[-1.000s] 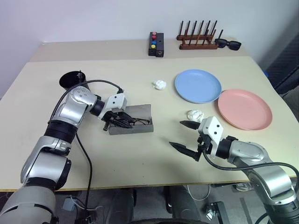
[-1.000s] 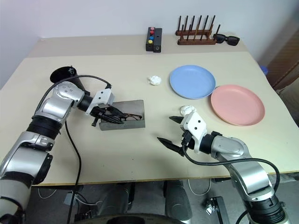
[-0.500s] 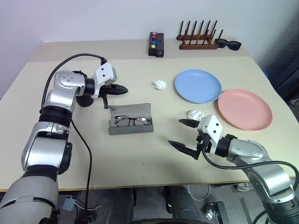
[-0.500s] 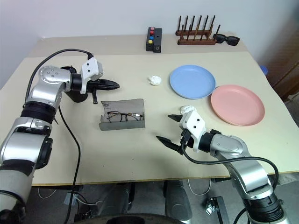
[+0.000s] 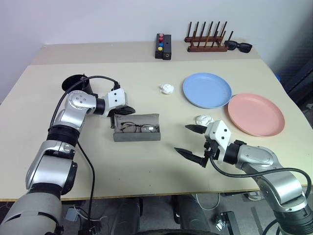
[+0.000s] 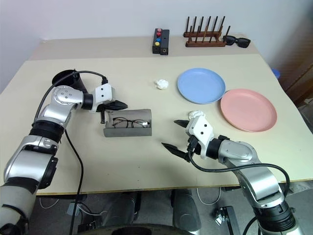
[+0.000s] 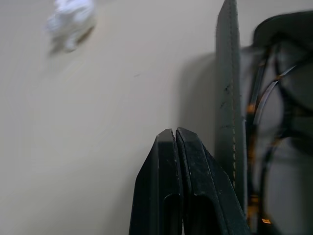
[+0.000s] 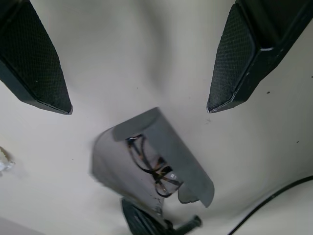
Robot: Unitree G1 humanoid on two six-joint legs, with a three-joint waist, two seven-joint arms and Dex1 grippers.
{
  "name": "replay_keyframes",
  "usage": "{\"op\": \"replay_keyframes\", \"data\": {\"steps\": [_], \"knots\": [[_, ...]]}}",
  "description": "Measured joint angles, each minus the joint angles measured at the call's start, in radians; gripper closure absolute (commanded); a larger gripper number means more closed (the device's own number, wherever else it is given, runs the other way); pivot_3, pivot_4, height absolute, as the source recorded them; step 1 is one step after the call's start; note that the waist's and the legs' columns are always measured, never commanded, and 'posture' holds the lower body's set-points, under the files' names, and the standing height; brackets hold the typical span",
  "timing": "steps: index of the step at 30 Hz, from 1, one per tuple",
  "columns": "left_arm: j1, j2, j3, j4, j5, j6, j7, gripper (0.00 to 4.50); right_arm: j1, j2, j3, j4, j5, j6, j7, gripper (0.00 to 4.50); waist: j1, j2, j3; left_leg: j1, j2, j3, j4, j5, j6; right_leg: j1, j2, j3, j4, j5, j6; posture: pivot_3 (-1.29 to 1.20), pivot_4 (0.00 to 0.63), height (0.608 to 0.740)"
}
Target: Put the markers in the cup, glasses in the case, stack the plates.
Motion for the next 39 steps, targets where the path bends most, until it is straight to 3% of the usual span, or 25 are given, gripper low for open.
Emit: {"op": "replay_keyframes", "data": {"steps": [13, 24, 30, 35, 39], "knots": [[0.208, 0.073, 0.000, -0.377, -0.052, 0.147, -0.065, 4.47, -0.039, 0.001, 0.003, 0.003, 0.001, 0.001, 0.017, 0.00, 0.003, 0.000, 0.000, 0.000, 0.000, 0.000, 0.000, 0.000, 0.000, 0.001, 0.000, 0.000, 0.000, 0.000, 0.000, 0.00, 0.150, 0.739], [0.214, 0.024, 0.057, -0.374, -0.085, 0.211, 0.103, 4.47, -0.123, 0.038, 0.028, 0.063, -0.038, -0.009, -0.006, 0.00, -0.001, 0.000, 0.000, 0.000, 0.000, 0.000, 0.001, 0.000, 0.000, 0.001, 0.000, 0.000, 0.000, 0.000, 0.000, 0.00, 0.150, 0.739], [0.214, 0.001, 0.214, -0.387, -0.184, 0.263, 0.240, 4.47, -0.329, 0.115, 0.073, 0.339, -0.193, -0.052, -0.117, 0.00, -0.005, 0.000, 0.000, 0.001, 0.000, 0.000, 0.000, 0.000, 0.000, 0.000, 0.000, 0.000, 0.000, 0.000, 0.000, 0.00, 0.150, 0.739], [0.370, -0.007, 0.256, -0.548, -0.280, 0.369, 0.268, 4.47, -0.477, 0.155, 0.118, 0.625, -0.329, -0.097, -0.194, 0.00, -0.002, 0.001, 0.000, 0.000, 0.000, 0.000, 0.000, 0.000, 0.000, -0.001, 0.000, 0.001, 0.000, 0.000, 0.000, 0.00, 0.150, 0.739], [0.512, 0.003, 0.263, -0.788, -0.374, 0.464, 0.254, 4.47, -0.597, 0.179, 0.170, 0.849, -0.444, -0.174, -0.254, 0.00, -0.003, 0.001, 0.000, 0.000, 0.000, 0.002, 0.000, 0.000, 0.000, -0.001, 0.000, 0.003, 0.000, 0.000, -0.001, 0.00, 0.150, 0.739]]}}
